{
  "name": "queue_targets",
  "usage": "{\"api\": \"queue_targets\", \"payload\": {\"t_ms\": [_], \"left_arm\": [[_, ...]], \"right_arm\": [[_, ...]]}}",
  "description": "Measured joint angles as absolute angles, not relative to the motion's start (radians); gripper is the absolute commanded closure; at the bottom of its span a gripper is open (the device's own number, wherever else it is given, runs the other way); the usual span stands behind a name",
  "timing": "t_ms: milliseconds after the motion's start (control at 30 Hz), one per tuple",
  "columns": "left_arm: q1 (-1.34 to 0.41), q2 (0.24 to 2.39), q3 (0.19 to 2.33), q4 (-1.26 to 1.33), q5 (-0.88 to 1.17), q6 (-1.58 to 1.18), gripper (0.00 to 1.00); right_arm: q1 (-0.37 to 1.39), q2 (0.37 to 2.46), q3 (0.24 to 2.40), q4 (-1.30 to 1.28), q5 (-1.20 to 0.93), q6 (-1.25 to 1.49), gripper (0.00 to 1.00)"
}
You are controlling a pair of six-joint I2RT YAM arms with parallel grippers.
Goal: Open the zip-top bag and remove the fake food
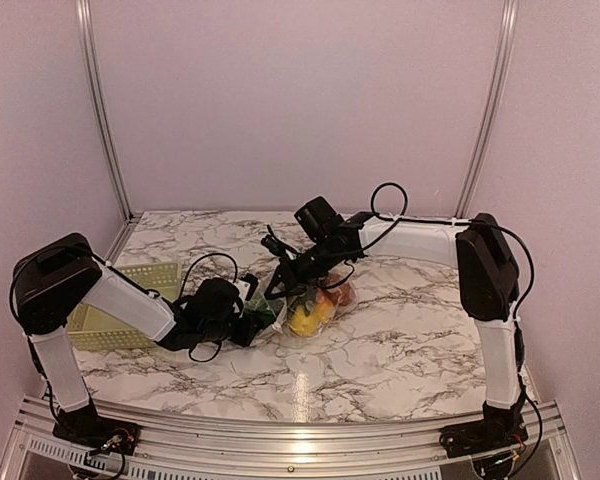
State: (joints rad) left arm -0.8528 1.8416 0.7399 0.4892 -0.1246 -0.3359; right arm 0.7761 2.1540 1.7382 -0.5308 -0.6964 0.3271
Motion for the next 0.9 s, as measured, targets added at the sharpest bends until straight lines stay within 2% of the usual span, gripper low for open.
{"api": "queue_targets", "payload": {"t_ms": [200,367,433,567,767,900], "left_arm": [[-0.884,1.76,0.649,0.508,-0.059,-0.298,0.85],[-0.901,1.631,0.624,0.481,-0.038,-0.271,0.99],[-0.902,1.586,0.624,0.478,-0.035,-0.263,1.0],[-0.902,1.529,0.62,0.464,-0.047,-0.275,0.91],[-0.902,1.534,0.619,0.443,-0.081,-0.312,0.63],[-0.902,1.575,0.618,0.471,-0.086,-0.347,0.53]], "right_arm": [[0.776,2.154,1.72,-0.521,-0.681,0.337,1.0],[0.78,2.154,1.681,-0.498,-0.667,0.341,1.0],[0.783,2.154,1.671,-0.493,-0.662,0.342,1.0],[0.789,2.154,1.663,-0.486,-0.656,0.342,1.0],[0.79,2.143,1.657,-0.468,-0.65,0.344,1.0],[0.79,2.116,1.657,-0.443,-0.653,0.348,1.0]]}}
